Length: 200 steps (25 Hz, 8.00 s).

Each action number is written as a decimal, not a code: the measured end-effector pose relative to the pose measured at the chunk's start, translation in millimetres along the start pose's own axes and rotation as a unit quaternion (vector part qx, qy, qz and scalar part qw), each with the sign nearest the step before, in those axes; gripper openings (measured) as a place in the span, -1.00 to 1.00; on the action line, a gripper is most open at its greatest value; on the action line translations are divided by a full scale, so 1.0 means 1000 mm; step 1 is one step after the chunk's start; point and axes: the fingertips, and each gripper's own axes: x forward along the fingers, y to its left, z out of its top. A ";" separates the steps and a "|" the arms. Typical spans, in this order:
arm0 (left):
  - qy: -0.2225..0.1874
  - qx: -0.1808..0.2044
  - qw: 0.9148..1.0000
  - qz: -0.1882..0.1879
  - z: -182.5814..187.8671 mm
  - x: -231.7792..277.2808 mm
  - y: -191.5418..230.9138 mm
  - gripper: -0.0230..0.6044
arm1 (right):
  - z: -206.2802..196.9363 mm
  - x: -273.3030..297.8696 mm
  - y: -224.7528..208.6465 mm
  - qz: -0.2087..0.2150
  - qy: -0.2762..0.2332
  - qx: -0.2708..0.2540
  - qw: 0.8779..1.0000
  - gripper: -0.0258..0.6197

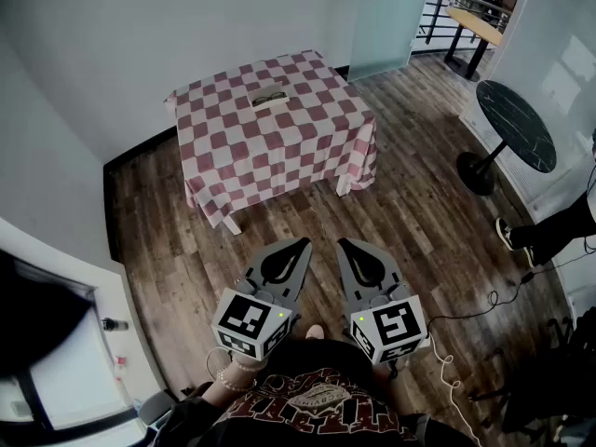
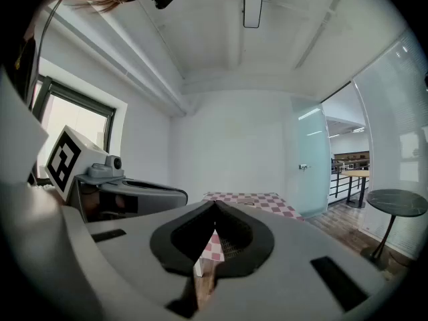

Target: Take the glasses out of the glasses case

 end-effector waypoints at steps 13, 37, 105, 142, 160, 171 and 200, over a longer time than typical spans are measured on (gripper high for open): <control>-0.002 -0.010 1.000 0.019 -0.011 0.010 -0.012 -0.92 | -0.011 -0.007 -0.012 0.032 0.002 0.005 0.999 -0.86; 0.020 -0.026 0.999 -0.002 -0.012 0.079 0.092 -0.92 | -0.005 0.106 -0.051 0.027 0.014 0.006 1.000 -0.86; 0.046 -0.052 0.996 0.052 0.027 0.290 0.273 -0.92 | 0.019 0.353 -0.204 0.155 0.057 -0.017 0.986 -0.86; 0.067 -0.074 0.994 0.040 0.024 0.327 0.404 -0.92 | 0.019 0.492 -0.217 0.149 0.097 -0.038 0.983 -0.86; 0.078 -0.081 0.993 0.031 0.011 0.332 0.485 -0.92 | 0.006 0.564 -0.238 0.100 0.126 -0.066 0.985 -0.86; 0.077 -0.104 0.988 0.079 0.016 0.359 0.499 -0.92 | 0.002 0.594 -0.264 0.162 0.145 -0.078 0.973 -0.86; 0.110 -0.111 0.965 0.210 0.011 0.405 0.508 -0.92 | -0.019 0.630 -0.298 0.323 0.165 -0.123 0.924 -0.86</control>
